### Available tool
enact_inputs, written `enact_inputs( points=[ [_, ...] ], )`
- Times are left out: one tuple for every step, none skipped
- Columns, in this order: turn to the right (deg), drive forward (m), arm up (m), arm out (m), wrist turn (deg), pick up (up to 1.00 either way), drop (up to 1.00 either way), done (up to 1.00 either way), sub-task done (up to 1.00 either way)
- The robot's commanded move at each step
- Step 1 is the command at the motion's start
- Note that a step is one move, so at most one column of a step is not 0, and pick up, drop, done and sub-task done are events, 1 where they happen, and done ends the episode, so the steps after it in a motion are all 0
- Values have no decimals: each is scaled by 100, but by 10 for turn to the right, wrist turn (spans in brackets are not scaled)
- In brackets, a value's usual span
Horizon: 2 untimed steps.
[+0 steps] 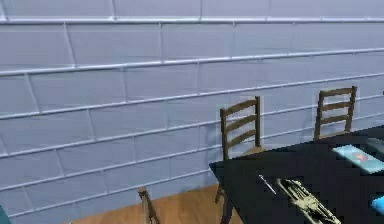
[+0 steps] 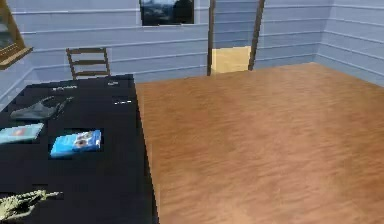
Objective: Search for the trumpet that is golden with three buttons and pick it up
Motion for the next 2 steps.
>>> enact_inputs(
  points=[
    [-450, 0, 0, 0, 0, 0, 0, 0, 0],
    [-120, 0, 0, 0, 0, 0, 0, 0, 0]
  ],
)
